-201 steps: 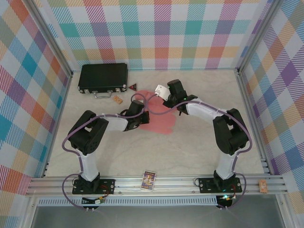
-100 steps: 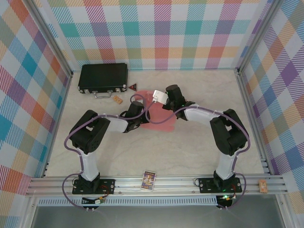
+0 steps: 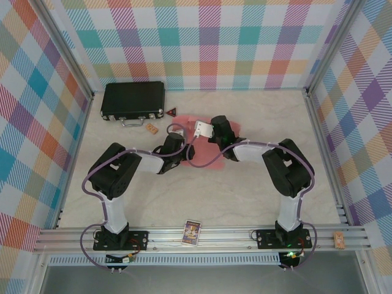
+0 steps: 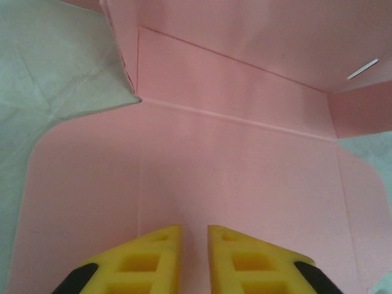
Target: Fold the paper box
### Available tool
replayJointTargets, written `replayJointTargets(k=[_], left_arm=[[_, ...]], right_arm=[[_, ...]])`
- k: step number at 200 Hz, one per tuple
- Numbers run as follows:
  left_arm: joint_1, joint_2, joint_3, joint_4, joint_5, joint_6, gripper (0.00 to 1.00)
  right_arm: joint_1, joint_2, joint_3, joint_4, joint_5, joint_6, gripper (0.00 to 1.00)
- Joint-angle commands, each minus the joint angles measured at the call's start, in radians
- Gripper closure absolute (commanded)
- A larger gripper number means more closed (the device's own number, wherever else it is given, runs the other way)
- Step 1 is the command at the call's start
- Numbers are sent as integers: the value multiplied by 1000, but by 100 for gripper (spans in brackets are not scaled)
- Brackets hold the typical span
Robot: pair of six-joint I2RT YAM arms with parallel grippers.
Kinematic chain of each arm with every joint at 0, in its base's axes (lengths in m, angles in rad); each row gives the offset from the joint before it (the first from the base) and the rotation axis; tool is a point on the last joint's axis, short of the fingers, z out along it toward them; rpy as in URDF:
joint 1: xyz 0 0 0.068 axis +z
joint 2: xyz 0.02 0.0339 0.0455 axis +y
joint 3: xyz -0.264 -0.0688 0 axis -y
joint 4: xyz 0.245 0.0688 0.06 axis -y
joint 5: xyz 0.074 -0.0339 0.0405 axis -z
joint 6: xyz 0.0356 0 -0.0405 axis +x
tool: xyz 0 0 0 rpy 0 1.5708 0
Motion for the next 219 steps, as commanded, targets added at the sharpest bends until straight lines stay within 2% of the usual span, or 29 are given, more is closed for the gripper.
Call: replayJointTargets(k=[1,38,75,119,167,219], left_arm=[[6,-36,-48,-73,16,2,76],[7,-150,-78,-112,-8,19,63],[19,-292,-104,-185,-51,45,56],[97,-413,-107,-296,-127,85,50],[243,-394,-49,-362,-91,114,49],[327,-288,42,-351,-16,132,49]], right_arm=[[17,46,-33,43,10,-51,86],[19,70,-42,138,36,-103,86],[19,92,-42,241,52,-154,86],[19,98,-39,305,54,-200,86],[19,86,-45,361,36,-259,86],[24,74,-71,418,28,-310,86]])
